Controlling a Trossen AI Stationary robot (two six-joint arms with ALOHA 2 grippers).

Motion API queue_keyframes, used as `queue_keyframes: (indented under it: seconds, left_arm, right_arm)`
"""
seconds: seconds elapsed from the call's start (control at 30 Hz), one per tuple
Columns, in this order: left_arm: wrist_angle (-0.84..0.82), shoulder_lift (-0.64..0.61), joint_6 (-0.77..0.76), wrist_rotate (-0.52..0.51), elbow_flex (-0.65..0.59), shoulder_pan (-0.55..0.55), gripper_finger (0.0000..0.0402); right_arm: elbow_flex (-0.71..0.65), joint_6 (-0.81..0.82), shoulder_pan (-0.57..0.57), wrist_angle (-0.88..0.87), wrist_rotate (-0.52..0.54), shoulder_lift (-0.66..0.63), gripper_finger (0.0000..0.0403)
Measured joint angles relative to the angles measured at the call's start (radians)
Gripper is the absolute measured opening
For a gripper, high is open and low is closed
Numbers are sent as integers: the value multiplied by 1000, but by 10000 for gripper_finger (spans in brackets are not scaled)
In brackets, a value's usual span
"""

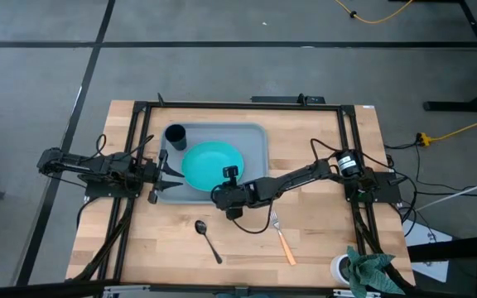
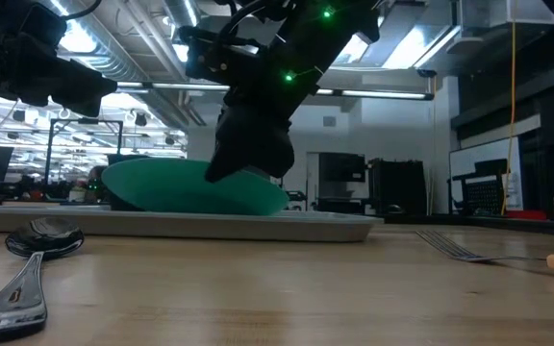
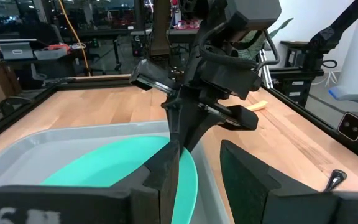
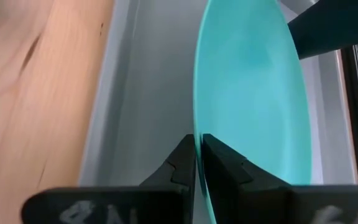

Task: Pick and place plate/cup/fork/spoon on tray
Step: Put the light blue plate on the gray table tray to the bottom right of the black cup

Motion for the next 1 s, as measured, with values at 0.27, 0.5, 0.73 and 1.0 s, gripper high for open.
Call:
queue_keyframes:
  seconds: [0.27,0.5,0.73,1.0]
  left_arm:
    - [0,0,0,0,0,0,110]
    - [0,0,0,0,0,0,110]
    - [0,0,0,0,0,0,110]
    - [0,0,0,0,0,0,110]
  right_arm:
    - [0,0,-18,38,-67,0,33]
    - [0,0,-21,33,-91,1,33]
    - [0,3,-21,37,-110,1,33]
    - [-1,30,-21,32,-68,1,33]
